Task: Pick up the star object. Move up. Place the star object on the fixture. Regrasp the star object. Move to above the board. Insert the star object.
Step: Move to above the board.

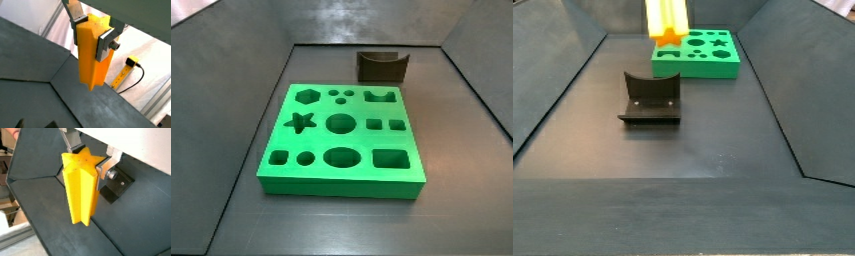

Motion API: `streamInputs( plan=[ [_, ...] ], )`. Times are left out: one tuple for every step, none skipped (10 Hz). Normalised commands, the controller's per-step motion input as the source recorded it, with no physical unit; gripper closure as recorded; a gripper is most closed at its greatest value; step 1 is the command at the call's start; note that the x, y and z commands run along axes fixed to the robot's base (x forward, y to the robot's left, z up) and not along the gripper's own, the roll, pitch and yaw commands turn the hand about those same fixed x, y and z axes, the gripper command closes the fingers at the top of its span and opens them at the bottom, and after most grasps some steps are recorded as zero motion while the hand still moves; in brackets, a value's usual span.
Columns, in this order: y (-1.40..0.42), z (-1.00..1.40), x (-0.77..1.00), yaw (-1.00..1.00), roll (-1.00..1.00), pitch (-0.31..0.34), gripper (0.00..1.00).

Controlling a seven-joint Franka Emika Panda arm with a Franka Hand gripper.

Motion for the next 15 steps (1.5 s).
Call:
streamInputs(
  plan=[
    [0.05, 1.0, -0.11, 0.0, -0.06, 0.055, 1.0],
    [0.04, 1.0, -0.11, 0.0, -0.06, 0.053, 1.0],
    [0.03, 1.0, -0.1, 0.01, -0.06, 0.057, 1.0],
    [0.02, 0.88, -0.08, 0.02, -0.06, 0.057, 1.0],
    [0.01, 0.64, -0.05, 0.03, -0.06, 0.068, 1.0],
    [0.0, 0.47, -0.02, 0.03, -0.06, 0.079, 1.0],
    [-0.01, 0.25, 0.0, 0.04, -0.06, 0.104, 1.0],
    [-1.0, -0.04, -0.35, -0.13, -1.0, -0.057, 1.0],
    [-1.0, -0.06, -0.35, -0.13, -1.0, -0.063, 1.0],
    [-1.0, -0.05, -0.36, -0.13, -1.0, -0.071, 1.0],
    [-1.0, -0.07, -0.38, -0.14, -1.0, -0.068, 1.0],
    [-1.0, -0.06, -0.39, -0.15, -1.0, -0.067, 1.0],
    [-1.0, -0.06, -0.41, -0.16, -1.0, -0.062, 1.0],
    [-1.0, -0.06, -0.42, -0.16, -1.0, -0.052, 1.0],
    [-1.0, -0.05, -0.44, -0.16, -1.0, -0.048, 1.0]
  ],
)
